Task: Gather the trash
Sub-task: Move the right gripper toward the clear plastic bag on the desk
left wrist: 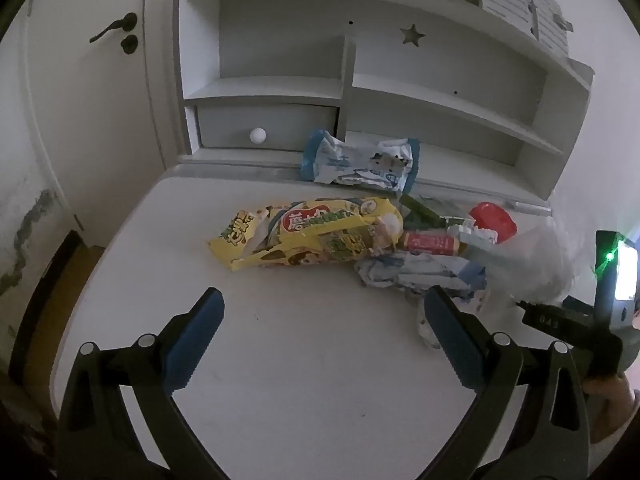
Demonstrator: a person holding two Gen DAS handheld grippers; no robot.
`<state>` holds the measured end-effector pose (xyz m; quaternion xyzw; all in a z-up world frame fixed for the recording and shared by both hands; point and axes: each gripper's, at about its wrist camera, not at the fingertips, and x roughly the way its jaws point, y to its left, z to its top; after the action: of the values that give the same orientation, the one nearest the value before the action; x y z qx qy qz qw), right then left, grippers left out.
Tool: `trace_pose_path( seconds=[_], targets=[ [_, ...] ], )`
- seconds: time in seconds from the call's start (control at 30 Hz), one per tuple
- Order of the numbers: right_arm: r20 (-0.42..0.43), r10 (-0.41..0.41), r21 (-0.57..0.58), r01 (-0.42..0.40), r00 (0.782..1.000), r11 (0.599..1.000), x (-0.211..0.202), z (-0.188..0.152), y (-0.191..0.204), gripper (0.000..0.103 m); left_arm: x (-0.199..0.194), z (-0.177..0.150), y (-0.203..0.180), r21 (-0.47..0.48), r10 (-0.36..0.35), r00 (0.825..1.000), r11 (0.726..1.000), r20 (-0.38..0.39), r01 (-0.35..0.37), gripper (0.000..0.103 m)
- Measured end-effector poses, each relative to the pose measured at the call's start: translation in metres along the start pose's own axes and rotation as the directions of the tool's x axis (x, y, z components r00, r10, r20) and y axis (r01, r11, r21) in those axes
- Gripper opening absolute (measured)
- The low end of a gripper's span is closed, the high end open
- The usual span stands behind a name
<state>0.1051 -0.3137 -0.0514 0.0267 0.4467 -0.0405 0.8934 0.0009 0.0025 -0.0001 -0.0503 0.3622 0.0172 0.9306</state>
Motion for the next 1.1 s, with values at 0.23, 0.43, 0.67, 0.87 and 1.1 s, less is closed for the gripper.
trace_pose_path(
  seconds=[0.23,0.43,0.67,0.87,1.1],
  targets=[
    [0.106,0.186,-0.111,-0.175,0.977,0.978,-0.048,-0.01,-0.019,0.096,-0.001,0.001,-0.002,0.003,0.023,1.0,1.0,0.009,-0.023,0.098],
    [0.202,0.204,-0.148,-0.176,0.958,0.973,-0.094,-0.019,-0.035,0.096,-0.001,0.002,-0.003,0.006,-0.017,1.0,1.0,0.019,0.017,0.098],
    [0.284,0.199,-0.146,-0.162,0.938,0.976,-0.125,-0.012,-0.038,0.096,-0.005,-0.001,-0.001,-0.008,-0.033,0.999,0.999,0.037,0.033,0.098],
    [0.252,0.232,-0.182,-0.19,0.94,0.965,-0.123,-0.014,-0.028,0.096,-0.006,-0.003,0.005,-0.027,-0.039,0.998,0.999,0.047,0.04,0.098],
    [0.216,0.233,-0.193,-0.192,0.948,0.962,-0.114,-0.021,-0.018,0.096,-0.006,-0.005,0.01,-0.048,-0.047,0.998,0.998,0.036,0.049,0.098]
  ],
)
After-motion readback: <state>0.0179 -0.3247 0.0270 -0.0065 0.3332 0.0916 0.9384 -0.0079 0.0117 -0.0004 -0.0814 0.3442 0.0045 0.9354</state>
